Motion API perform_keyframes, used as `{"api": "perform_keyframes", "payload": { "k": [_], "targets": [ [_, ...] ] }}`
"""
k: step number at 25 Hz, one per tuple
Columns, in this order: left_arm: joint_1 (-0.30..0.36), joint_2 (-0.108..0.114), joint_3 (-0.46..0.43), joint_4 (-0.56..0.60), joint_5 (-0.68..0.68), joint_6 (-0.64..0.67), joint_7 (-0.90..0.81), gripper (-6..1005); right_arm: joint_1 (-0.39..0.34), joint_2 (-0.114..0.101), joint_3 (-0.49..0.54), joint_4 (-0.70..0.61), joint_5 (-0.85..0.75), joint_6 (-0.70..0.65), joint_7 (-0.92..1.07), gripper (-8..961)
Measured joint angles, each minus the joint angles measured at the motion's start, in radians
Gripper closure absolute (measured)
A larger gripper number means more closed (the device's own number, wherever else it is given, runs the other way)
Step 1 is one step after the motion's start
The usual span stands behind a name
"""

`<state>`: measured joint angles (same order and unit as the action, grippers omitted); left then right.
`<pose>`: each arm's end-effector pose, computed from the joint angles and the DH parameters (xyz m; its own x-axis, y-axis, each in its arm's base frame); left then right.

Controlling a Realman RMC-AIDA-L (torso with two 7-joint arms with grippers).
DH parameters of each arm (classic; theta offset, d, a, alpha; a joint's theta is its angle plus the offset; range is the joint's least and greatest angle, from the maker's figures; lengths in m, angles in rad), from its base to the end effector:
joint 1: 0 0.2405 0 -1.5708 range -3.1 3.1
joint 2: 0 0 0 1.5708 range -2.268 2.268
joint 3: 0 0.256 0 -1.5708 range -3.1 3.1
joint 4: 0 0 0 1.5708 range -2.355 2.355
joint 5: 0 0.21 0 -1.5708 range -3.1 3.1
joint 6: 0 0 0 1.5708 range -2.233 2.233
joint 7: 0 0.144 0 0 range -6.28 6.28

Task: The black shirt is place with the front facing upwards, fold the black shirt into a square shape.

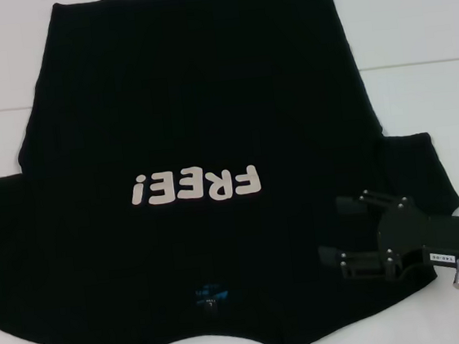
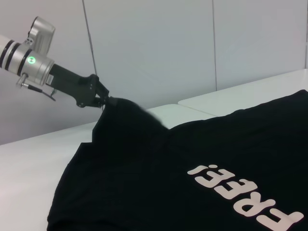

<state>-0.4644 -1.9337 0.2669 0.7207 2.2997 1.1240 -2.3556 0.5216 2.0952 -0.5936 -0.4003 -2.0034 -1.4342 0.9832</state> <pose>-0.4043 0.3408 0.1363 -0.0538 0.5757 0.8159 0.9730 0.2139 -0.0868 0.2862 0.3105 -0.0433 0.8284 -0.2151 -0.5172 -0.3911 -0.8831 -0.2591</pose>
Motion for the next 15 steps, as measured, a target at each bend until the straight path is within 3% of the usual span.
{"api": "perform_keyframes", "payload": {
  "k": [15],
  "targets": [
    [-0.052, 0.021, 0.011, 0.052, 0.005, 0.085, -0.047, 970, 0.005, 0.002, -0.001, 0.0, 0.0, 0.0, 0.0, 12]
  ]
}}
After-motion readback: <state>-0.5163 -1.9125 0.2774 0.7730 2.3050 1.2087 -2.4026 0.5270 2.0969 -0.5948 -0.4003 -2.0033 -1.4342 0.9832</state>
